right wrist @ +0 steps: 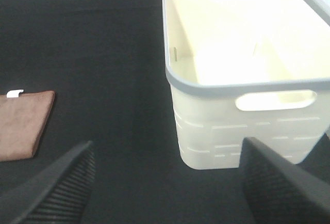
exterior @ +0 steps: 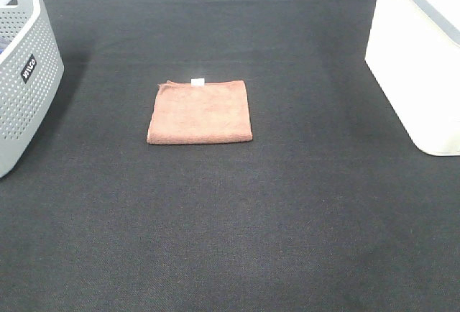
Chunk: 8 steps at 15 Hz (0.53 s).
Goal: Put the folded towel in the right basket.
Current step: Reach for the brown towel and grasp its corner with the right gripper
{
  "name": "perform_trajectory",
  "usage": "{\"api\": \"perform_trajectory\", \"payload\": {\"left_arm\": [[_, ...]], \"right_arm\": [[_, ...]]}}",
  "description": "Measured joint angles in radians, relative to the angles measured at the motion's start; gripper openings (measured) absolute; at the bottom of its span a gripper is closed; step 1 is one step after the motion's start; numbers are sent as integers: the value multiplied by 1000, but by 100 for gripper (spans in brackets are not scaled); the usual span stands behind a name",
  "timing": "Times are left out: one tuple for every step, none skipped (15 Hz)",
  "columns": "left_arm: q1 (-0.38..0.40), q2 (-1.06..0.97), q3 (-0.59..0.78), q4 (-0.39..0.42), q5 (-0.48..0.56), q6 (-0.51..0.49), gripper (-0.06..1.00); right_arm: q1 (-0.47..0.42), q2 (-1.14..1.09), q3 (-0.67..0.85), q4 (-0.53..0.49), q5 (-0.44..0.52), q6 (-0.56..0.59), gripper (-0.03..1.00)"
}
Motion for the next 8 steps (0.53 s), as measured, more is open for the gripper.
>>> {"api": "perform_trajectory", "payload": {"left_arm": [[0,0,0,0,0,0,87],[0,0,0,0,0,0,87],[0,0,0,0,0,0,87],[0,0,0,0,0,0,87],[0,0,0,0,0,0,87],[0,0,0,0,0,0,87],[0,0,0,0,0,0,87],[0,0,0,0,0,0,87]], "right_arm": [[0,83,-38,7,-16,0,73],[0,214,-108,26,-27,0,73],[0,294,-163,34,-30,-13,73],[0,380,-213,47,-29,-42,73],[0,461,-268,66,-17,-74,73],[0,530,-334,99,8,-99,73],[0,593,-399,136,40,-121,73],[6,656,-456,171,65,-142,73]]}}
